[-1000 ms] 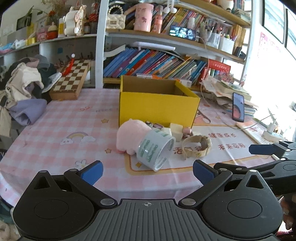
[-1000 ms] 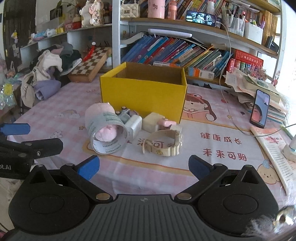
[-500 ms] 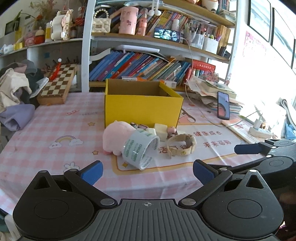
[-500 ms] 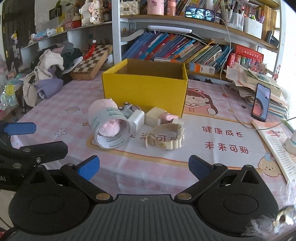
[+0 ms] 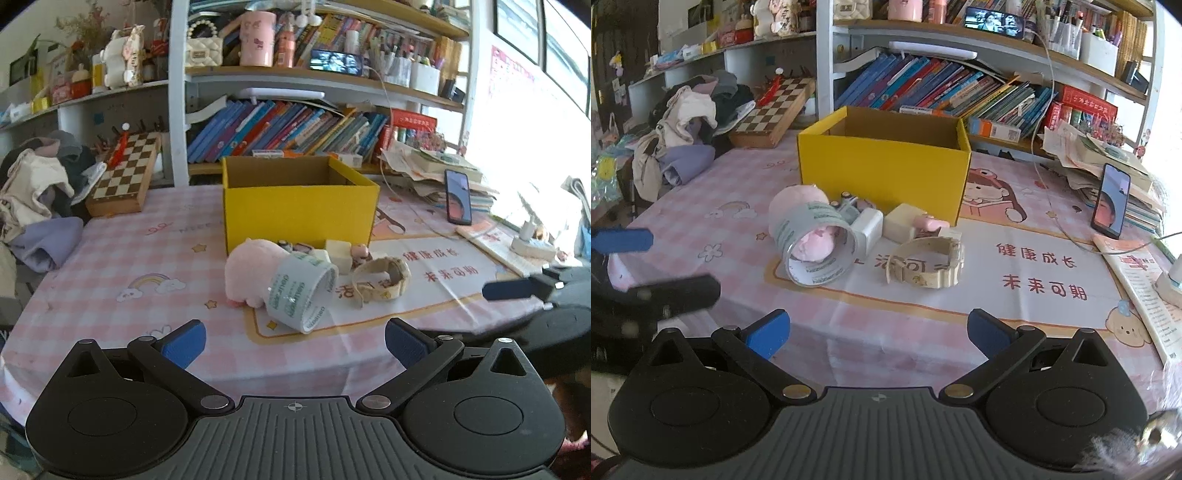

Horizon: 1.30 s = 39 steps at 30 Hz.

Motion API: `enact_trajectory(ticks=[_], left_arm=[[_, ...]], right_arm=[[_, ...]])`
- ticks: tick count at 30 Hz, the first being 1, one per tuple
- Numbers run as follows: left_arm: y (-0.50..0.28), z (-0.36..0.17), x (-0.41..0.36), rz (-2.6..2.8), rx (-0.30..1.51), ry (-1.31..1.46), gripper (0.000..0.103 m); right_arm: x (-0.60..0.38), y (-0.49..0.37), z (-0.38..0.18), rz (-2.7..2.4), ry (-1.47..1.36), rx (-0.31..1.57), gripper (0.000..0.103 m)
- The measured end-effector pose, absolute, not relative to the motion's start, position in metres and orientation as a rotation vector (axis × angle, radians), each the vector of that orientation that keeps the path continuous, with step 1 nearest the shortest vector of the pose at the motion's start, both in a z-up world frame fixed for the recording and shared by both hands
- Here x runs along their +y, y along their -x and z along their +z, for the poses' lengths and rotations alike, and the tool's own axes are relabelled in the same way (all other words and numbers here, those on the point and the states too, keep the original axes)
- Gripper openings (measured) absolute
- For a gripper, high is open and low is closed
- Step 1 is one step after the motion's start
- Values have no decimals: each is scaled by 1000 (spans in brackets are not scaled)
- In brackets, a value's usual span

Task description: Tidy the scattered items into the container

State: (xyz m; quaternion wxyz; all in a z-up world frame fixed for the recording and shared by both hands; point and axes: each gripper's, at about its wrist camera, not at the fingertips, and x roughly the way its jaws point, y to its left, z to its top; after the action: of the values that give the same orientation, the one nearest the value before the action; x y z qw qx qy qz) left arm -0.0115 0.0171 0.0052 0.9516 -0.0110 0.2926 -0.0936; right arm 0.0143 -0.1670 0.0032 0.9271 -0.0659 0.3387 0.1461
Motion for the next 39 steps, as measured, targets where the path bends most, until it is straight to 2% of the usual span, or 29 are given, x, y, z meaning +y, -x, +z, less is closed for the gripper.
enact_trajectory(ticks=[11, 30, 35, 39], left_arm=[[3, 2, 27, -197, 606, 119, 103], [-31, -10, -3, -213, 637, 65, 102], [-47, -15, -9, -181, 663, 54, 98], [-60, -21, -9, -147, 699, 61, 90]], right_arm=[[-173, -22, 2, 239, 130, 731, 103], [-203, -56, -17, 178, 37, 748, 103], [-209, -76, -20, 186, 28, 771, 100], [-210, -93, -25, 210, 40, 793, 100]])
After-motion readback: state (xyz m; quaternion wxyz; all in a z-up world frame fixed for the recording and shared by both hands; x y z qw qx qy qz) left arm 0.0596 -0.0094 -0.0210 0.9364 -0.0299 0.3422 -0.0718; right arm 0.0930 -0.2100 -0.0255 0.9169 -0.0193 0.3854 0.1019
